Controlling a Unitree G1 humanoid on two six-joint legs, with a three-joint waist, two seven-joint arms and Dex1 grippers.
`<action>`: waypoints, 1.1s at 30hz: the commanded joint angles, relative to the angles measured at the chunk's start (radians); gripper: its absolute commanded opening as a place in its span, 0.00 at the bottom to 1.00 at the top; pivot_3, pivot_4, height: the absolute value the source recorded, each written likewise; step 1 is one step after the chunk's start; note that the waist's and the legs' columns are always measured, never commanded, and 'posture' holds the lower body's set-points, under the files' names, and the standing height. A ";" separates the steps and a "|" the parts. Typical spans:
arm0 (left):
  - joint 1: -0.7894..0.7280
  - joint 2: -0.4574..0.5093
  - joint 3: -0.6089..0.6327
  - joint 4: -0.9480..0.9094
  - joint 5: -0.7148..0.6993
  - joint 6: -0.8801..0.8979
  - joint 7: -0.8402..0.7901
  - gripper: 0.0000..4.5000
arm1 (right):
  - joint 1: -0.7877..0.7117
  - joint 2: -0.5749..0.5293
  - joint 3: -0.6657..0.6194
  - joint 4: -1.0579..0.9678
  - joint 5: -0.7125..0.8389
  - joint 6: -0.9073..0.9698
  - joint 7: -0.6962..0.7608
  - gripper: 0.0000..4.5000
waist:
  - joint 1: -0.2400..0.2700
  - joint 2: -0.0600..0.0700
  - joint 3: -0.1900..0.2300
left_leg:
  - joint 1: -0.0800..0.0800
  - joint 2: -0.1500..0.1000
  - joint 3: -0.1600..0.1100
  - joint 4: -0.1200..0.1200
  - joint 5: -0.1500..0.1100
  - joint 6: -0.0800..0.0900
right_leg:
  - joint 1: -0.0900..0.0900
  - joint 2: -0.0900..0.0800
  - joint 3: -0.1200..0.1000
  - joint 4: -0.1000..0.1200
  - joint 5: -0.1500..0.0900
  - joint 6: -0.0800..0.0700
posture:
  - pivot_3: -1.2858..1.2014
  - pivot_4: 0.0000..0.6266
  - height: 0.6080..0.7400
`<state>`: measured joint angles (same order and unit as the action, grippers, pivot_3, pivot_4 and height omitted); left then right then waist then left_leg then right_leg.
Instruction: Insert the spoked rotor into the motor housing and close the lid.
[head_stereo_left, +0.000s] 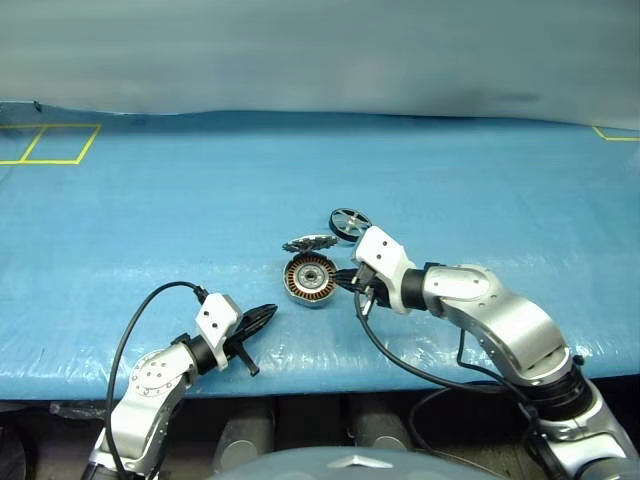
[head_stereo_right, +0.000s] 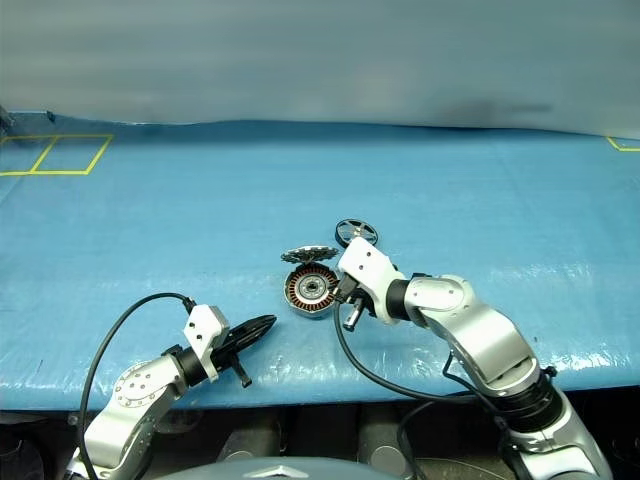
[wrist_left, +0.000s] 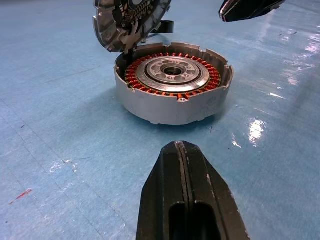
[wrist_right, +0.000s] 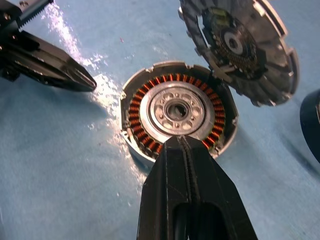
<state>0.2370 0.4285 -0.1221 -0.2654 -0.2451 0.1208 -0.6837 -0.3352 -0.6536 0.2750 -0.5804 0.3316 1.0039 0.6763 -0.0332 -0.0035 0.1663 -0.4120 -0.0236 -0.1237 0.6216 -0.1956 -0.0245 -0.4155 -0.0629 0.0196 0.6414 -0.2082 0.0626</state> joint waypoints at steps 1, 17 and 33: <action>-0.011 -0.006 -0.003 -0.033 -0.011 -0.006 -0.005 0.00 | -0.036 -0.049 -0.050 0.071 -0.023 -0.037 0.010 0.01 | 0.001 0.000 0.000 | 0.000 0.000 0.000 0.000 0.000 0.000 | 0.000 0.000 0.000 0.000 0.000 0.000 | 0.52 0.24 1.00; -0.012 -0.008 -0.003 -0.030 -0.008 -0.010 -0.004 0.00 | -0.393 -0.087 0.158 0.530 -0.275 -0.361 0.202 0.56 | -0.003 -0.004 0.004 | 0.000 0.000 0.001 -0.001 0.000 0.000 | 0.000 0.000 0.000 -0.001 0.000 0.000 | 0.52 0.24 1.00; -0.001 -0.020 -0.028 -0.040 0.036 -0.019 0.029 0.00 | -0.792 0.117 0.363 1.147 -0.590 -0.796 0.441 0.63 | -0.004 -0.002 0.006 | 0.001 0.000 0.001 -0.002 0.000 0.000 | -0.001 0.000 0.000 0.000 0.001 0.000 | 0.52 0.24 1.00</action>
<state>0.2298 0.4061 -0.1503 -0.2709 -0.2122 0.1201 -0.6585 -1.0863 -0.5434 0.6363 0.5404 -0.2300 0.2575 1.0907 -0.0377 -0.0056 0.1720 -0.4114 -0.0238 -0.1225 0.6195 -0.1954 -0.0245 -0.4164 -0.0625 0.0200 0.6415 -0.2072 0.0628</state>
